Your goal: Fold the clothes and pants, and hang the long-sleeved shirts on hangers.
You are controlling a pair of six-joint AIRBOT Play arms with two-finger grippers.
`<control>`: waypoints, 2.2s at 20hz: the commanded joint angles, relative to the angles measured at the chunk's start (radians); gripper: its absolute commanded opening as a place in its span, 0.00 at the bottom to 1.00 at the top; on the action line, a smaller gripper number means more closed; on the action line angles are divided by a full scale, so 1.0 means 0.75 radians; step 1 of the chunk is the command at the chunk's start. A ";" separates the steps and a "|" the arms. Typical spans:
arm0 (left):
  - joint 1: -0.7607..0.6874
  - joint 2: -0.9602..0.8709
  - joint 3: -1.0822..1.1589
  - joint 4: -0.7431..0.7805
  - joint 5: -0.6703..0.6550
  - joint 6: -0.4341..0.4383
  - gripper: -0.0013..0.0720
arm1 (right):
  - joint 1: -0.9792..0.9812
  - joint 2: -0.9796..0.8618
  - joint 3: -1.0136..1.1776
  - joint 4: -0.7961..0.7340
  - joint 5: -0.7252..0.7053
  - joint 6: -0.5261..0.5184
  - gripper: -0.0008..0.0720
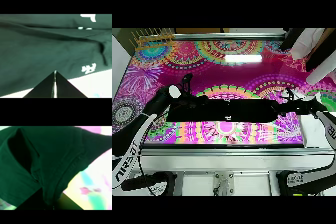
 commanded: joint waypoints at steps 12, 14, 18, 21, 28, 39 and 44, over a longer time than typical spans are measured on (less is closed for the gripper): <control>-0.428 -0.700 0.760 -0.002 -0.032 -0.016 0.03 | 0.114 0.156 0.856 -0.585 0.725 0.392 0.03; -0.476 -0.803 0.877 -0.002 -0.059 -0.016 0.03 | 0.201 0.156 0.944 -0.602 0.765 0.425 0.03; -0.508 -0.963 1.087 -0.094 -0.141 -0.016 0.03 | 0.358 0.156 1.065 -0.644 0.783 0.464 0.03; -0.509 -1.037 1.200 -0.104 -0.194 -0.016 0.03 | 0.435 0.155 1.115 -0.644 0.778 0.480 0.03; -0.509 -1.039 1.203 -0.101 -0.181 -0.016 0.03 | 0.534 0.156 1.156 -0.639 0.751 0.534 0.03; -0.272 -0.855 1.203 -0.087 -0.354 -0.015 0.03 | 0.694 0.142 1.162 -0.603 0.692 0.664 0.03; -0.084 -0.708 1.203 0.104 -0.450 -0.015 0.03 | 0.827 0.077 1.162 -0.498 0.605 0.703 0.03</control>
